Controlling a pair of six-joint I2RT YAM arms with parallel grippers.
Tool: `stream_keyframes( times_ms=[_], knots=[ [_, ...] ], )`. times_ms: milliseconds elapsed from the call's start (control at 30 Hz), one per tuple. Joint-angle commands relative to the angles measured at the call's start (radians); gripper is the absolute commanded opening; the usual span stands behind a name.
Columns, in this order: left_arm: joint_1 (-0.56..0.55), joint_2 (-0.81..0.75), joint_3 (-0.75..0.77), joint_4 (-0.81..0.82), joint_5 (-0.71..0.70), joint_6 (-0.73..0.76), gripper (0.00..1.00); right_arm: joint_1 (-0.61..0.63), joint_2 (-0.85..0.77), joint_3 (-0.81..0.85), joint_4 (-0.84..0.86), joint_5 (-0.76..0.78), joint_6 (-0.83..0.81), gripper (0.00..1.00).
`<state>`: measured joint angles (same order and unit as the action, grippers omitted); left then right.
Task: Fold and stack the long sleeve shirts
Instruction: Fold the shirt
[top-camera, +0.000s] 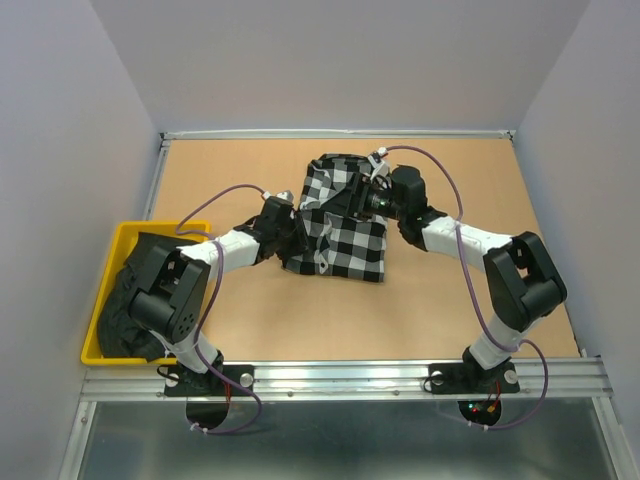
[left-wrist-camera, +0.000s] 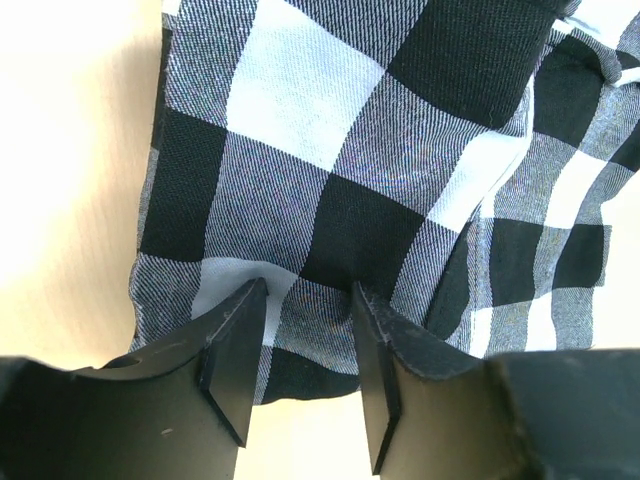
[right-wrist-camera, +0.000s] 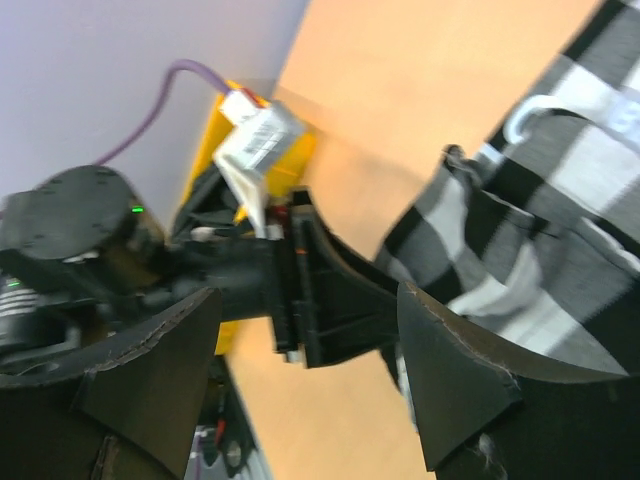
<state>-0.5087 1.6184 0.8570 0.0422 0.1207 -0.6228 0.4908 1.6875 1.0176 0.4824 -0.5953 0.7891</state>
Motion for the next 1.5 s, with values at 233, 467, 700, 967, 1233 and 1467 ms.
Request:
stream_keyframes(
  times_ms=[233,467,700,967,1233,1467],
  knots=[
    [-0.002,-0.179,0.057,-0.073,-0.092,0.009,0.62,-0.020,-0.003,0.062,-0.162,0.051,-0.076,0.73],
    [0.006,-0.164,0.010,-0.065,-0.113,-0.018,0.46,0.017,0.142,0.212,-0.102,-0.015,0.007,0.68],
    [0.016,-0.081,-0.018,-0.019,-0.113,-0.034,0.40,0.057,0.322,0.317,0.021,-0.034,0.131,0.65],
    [0.018,0.000,-0.050,0.018,-0.095,-0.049,0.39,0.026,0.458,0.291,0.050,0.064,0.176,0.63],
    [0.038,0.049,-0.111,0.058,-0.067,-0.055,0.37,-0.080,0.494,0.171,0.111,0.071,0.177,0.62],
    [0.036,0.028,-0.098,0.045,-0.053,-0.052,0.37,-0.095,0.358,0.196,-0.005,-0.052,0.064,0.62]
  ],
)
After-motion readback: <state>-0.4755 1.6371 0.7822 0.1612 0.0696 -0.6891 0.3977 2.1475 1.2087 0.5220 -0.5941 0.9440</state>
